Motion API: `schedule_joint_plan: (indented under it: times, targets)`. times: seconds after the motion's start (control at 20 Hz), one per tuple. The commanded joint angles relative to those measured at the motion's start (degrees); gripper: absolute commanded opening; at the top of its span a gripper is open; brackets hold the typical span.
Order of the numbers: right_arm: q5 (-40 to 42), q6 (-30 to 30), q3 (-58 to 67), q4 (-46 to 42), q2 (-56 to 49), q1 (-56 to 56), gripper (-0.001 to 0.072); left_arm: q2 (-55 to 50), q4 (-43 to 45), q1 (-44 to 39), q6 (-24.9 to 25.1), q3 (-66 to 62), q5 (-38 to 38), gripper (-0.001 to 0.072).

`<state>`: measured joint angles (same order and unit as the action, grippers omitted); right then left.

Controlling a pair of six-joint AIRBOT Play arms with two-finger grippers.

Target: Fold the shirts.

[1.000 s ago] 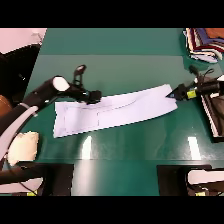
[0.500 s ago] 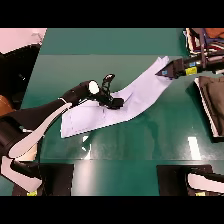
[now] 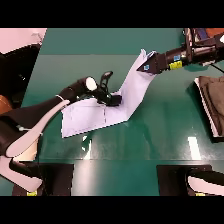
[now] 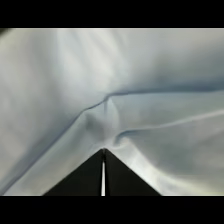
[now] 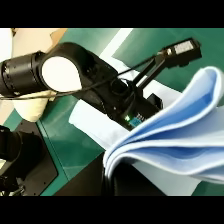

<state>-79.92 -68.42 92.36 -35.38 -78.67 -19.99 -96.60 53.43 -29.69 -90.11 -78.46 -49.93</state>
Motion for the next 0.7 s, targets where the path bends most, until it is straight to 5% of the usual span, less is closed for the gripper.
schedule_joint_plan:
  times: [0.0,0.5,0.55,0.6,0.65]
  targets:
    - [2.25,-0.07,0.90,1.99,-0.04,-3.04,0.0018,6.91,2.86,5.81,0.24,-0.33,-2.14,0.0023]
    - [25.03,3.39,0.87,2.93,-13.60,-30.67,0.0023,33.57,15.85,29.22,2.23,-0.35,-6.97,0.0023]
    - [28.59,5.90,0.87,2.93,-16.02,-33.88,0.0112,34.38,15.87,30.51,2.25,-0.42,-7.89,0.0023]
    - [31.82,7.52,0.87,2.84,-18.03,-36.50,0.0307,34.73,15.89,31.47,2.25,-0.46,-8.94,0.0023]
    - [33.81,8.41,0.87,2.62,-19.50,-38.23,0.0415,34.77,15.89,32.24,2.27,-0.46,-10.10,0.0023]
